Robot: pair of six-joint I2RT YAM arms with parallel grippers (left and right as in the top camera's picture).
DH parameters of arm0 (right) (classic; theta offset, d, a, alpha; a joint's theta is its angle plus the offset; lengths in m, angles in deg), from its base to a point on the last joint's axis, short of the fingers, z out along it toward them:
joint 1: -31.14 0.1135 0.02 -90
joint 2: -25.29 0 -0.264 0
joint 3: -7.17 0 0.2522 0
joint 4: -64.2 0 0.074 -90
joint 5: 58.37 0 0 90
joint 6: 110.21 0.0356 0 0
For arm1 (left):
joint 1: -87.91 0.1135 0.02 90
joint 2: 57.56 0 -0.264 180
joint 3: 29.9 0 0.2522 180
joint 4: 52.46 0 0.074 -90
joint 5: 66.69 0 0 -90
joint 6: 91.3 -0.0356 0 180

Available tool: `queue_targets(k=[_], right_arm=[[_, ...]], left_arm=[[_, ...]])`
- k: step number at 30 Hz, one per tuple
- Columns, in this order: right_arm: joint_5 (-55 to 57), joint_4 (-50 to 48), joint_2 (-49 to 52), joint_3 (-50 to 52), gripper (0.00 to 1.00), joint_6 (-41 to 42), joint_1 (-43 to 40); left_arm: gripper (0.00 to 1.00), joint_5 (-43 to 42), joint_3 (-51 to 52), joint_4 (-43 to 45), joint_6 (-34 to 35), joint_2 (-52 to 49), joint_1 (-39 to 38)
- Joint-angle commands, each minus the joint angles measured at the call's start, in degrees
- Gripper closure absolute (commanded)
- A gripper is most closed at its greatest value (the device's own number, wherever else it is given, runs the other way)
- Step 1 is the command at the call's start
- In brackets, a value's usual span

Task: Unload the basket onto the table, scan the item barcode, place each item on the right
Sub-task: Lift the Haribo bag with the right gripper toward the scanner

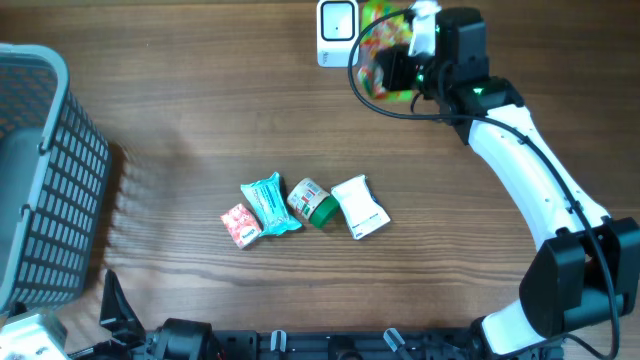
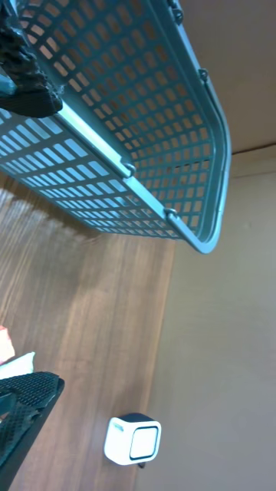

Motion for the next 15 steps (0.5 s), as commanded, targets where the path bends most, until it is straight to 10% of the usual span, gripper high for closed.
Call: queue_targets(k=[1,15], right_arm=[[14.8,-7.0,0.5,-0.3,0.95,-4.4,0.8],[33.3,-28.3,25.3,-16.2,0.95,-33.0,8.9]], left_arm=[[0.00,-0.5,0.3,-2.7,0.5,0.7,0.2],[0.00,-0.5,0.3,-18.5,0.5,0.7,0.2]])
